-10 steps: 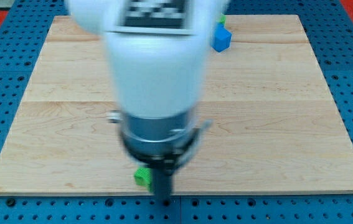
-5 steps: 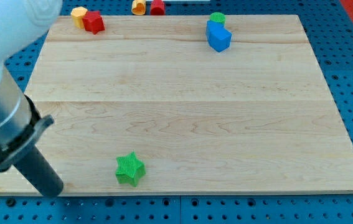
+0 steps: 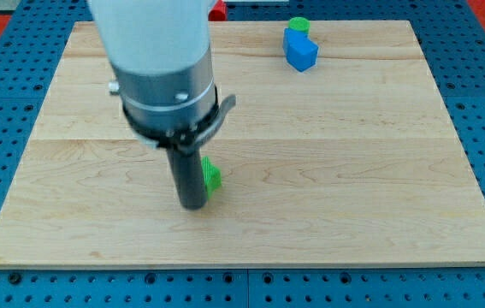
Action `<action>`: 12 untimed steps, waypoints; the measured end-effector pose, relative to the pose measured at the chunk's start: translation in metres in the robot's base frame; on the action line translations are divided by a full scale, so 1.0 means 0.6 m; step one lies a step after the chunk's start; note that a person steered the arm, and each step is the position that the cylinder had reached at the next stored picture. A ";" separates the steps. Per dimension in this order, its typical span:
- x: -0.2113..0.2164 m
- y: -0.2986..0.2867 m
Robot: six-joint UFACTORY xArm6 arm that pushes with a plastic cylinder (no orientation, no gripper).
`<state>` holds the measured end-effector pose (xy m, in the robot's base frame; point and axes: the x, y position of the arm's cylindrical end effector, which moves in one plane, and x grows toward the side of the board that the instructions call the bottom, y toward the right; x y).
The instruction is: Slide the green star towards the blue cube
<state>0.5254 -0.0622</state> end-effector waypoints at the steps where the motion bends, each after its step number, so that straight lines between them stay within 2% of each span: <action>1: -0.070 0.008; 3: -0.185 0.087; 4: -0.253 0.096; 5: -0.321 0.087; 6: -0.354 0.054; 7: -0.376 0.029; 9: -0.372 0.099; 12: -0.385 0.097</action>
<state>0.2944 -0.0039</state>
